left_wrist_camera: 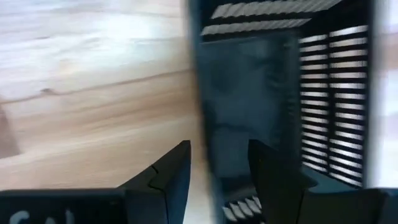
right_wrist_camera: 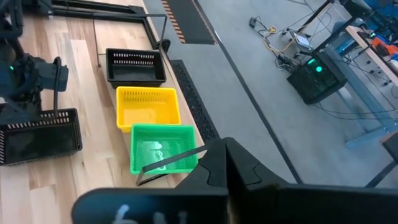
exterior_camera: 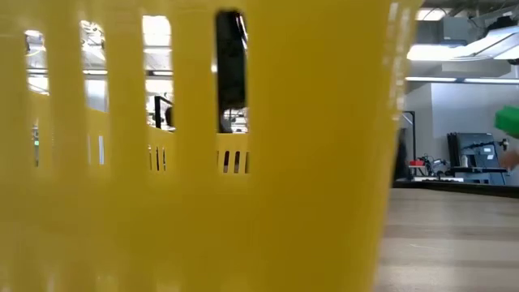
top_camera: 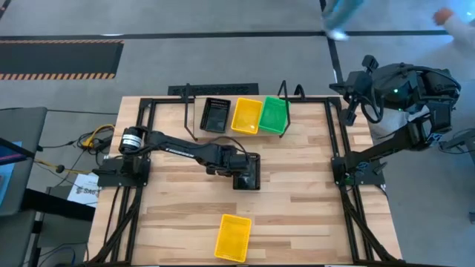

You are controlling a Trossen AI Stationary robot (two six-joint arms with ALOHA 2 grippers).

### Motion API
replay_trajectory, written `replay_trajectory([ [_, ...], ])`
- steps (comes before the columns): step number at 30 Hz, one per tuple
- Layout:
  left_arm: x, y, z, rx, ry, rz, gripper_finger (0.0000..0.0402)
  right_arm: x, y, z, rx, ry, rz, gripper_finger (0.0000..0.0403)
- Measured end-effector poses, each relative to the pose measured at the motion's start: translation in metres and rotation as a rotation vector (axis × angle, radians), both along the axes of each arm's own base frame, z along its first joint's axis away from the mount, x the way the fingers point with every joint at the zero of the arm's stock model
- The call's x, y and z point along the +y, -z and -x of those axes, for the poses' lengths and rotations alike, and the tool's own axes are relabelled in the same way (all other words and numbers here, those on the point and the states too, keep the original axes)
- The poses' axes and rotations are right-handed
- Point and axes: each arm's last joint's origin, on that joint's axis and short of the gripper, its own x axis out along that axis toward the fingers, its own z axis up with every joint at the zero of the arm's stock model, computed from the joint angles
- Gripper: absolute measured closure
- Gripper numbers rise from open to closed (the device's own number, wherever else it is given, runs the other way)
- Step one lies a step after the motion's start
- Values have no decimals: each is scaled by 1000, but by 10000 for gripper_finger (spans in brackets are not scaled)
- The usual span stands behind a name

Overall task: Stack baskets on shelf by color
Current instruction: Stack the black bin on the black bin on the shelf

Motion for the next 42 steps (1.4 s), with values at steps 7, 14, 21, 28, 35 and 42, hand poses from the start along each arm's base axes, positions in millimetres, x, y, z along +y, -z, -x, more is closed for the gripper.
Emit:
replay_trajectory([
  [7,-1,23,-8,31,2,5,255,0,0,0,2,-4,3,399],
  [14,0,30,-14,32,61,56,308,0,0,0,3,-6,2,397],
  [21,5,-2,-19,17,137,22,397,0,0,-2,0,-6,-8,398],
  [28,1,-81,-14,47,157,-141,401,0,1,-3,-5,2,-20,398],
  [35,8,-159,19,211,104,-370,401,0,1,-3,-6,3,-19,398],
  [42,42,-200,42,155,50,-472,401,0,1,-3,-20,18,-34,398],
])
